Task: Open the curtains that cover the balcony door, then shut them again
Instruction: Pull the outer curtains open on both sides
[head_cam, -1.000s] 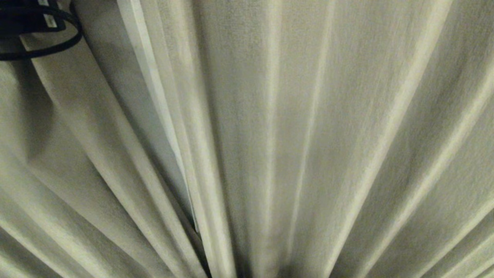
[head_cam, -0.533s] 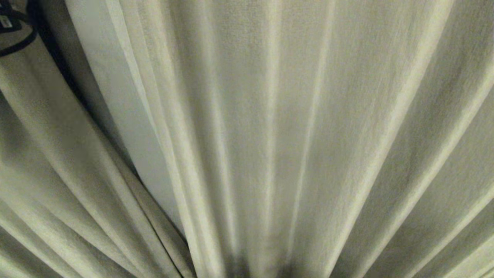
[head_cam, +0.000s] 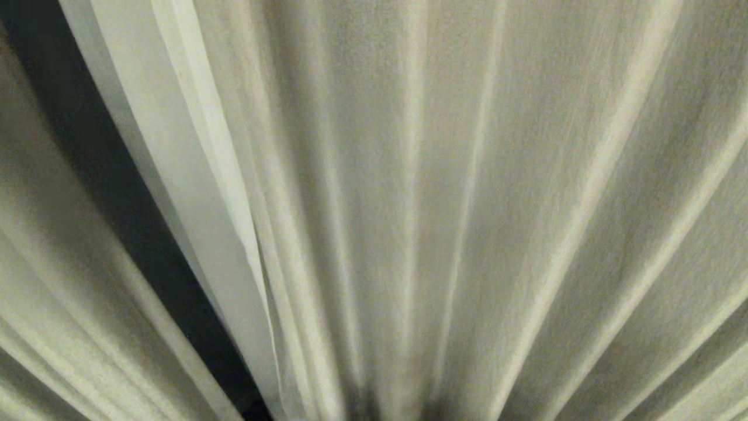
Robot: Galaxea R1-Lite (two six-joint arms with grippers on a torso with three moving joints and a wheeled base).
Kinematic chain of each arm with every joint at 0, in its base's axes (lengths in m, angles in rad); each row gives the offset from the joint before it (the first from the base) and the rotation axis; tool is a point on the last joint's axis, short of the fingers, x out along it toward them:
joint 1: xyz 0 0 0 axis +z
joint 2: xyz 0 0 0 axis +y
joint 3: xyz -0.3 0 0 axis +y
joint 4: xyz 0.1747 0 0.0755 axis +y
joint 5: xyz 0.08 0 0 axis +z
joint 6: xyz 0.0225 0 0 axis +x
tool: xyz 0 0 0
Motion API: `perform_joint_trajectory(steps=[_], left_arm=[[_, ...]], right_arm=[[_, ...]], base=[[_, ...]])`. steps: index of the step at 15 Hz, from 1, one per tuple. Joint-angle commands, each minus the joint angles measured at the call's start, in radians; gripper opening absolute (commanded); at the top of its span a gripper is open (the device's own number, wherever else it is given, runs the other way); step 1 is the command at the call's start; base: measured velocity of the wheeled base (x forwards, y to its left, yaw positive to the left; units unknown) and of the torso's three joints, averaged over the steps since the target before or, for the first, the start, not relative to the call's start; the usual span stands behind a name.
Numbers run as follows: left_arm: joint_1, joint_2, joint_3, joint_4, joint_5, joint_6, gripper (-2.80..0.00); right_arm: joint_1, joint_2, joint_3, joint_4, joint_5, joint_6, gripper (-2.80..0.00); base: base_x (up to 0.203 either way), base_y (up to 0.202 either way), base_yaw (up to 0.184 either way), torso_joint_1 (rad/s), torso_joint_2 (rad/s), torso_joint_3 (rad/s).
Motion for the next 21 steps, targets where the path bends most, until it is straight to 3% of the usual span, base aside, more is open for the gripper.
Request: perform_joint_trajectory(steps=[1, 9, 16, 21], left_arm=[[0.079, 0.014, 0.010, 0.005, -0.051, -0.013, -2.80], [0.240, 0.092, 0.025, -0.002, -0.208, -0.077, -2.80], [0.322, 0.166, 0.016, -0.008, -0.217, -0.084, -2.80], [0.366, 0.250, -0.001, -0.043, -0.269, -0.099, -2.80]], right_arm=[[0.000, 0.000, 0.000, 0.000, 0.000, -0.001, -2.80], [-0.001, 0.000, 0.000, 0.000, 0.000, 0.001, -2.80], [0.000, 0.000, 0.000, 0.000, 0.000, -0.001, -2.80], [0.000, 0.000, 0.000, 0.000, 0.000, -0.001, -2.80]], base=[[0.000, 0.000, 0.000, 0.000, 0.00, 0.000], [0.000, 0.000, 0.000, 0.000, 0.00, 0.000], [0.000, 0.000, 0.000, 0.000, 0.00, 0.000], [0.000, 0.000, 0.000, 0.000, 0.00, 0.000]])
